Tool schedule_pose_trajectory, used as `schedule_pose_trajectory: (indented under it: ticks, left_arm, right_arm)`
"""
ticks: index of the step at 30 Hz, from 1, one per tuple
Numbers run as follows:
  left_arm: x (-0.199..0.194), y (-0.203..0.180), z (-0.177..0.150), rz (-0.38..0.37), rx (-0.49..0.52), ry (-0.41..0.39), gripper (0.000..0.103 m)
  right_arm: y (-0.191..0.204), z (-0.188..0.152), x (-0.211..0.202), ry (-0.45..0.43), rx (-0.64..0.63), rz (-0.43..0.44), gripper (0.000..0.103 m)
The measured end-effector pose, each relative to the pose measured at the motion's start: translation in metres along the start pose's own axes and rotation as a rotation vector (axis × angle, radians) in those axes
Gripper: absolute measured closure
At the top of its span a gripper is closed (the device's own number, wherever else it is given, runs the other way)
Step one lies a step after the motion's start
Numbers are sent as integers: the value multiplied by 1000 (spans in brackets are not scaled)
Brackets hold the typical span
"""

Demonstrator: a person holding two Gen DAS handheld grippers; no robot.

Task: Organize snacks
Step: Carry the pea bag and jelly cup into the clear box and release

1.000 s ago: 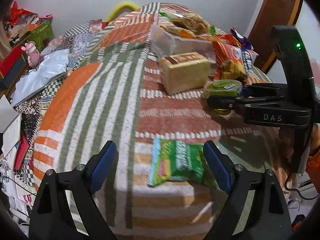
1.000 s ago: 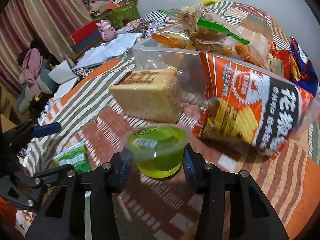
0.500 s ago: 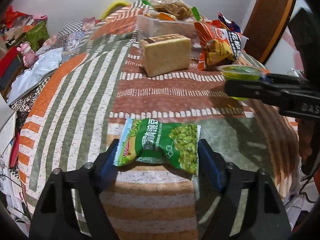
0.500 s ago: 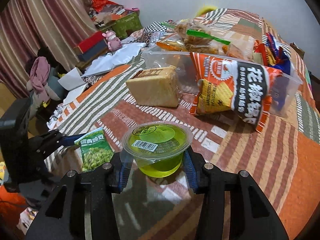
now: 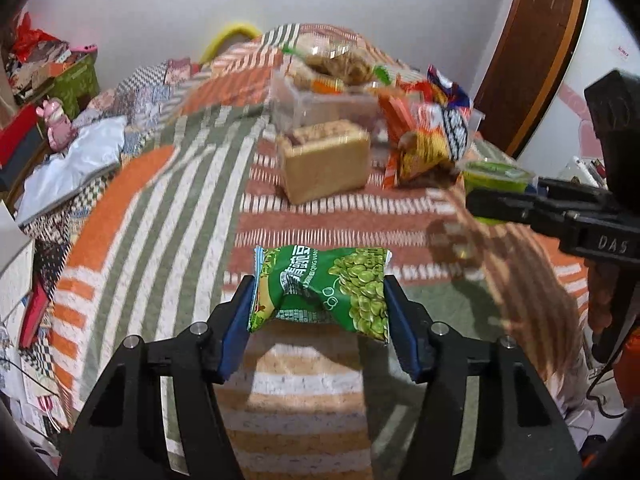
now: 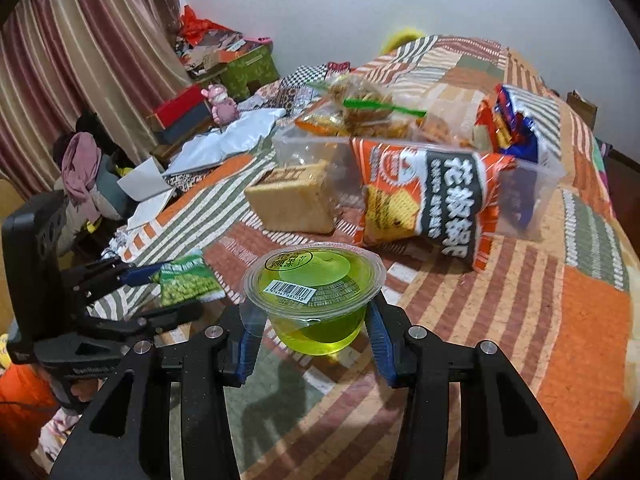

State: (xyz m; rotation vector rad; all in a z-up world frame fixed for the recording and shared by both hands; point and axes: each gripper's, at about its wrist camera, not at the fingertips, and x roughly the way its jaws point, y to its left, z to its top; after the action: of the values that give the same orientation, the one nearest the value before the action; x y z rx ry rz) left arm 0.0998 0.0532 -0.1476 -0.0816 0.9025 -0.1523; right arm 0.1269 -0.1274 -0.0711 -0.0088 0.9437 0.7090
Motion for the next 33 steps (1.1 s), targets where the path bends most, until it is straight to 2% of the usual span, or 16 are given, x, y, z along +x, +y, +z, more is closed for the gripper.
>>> schedule_pose_trajectory:
  ticks: [7,17,26,33]
  left_arm:
    - [-10,-8,39,-5,14,-77,42]
    - [1,-17,101,-25,31,-157,42]
    - [47,-12,145,-17,17,-132,42]
    - [76,-19,156,-26,57,-99,42]
  right_arm:
    - [-9,13,-14,-56,-2,-24,60]
    - [-34,40,-22,-122,10,-77,60]
    - [-50,71,-6,-152,13,-105,60]
    - [-66,91,14,-138,4,-160,60]
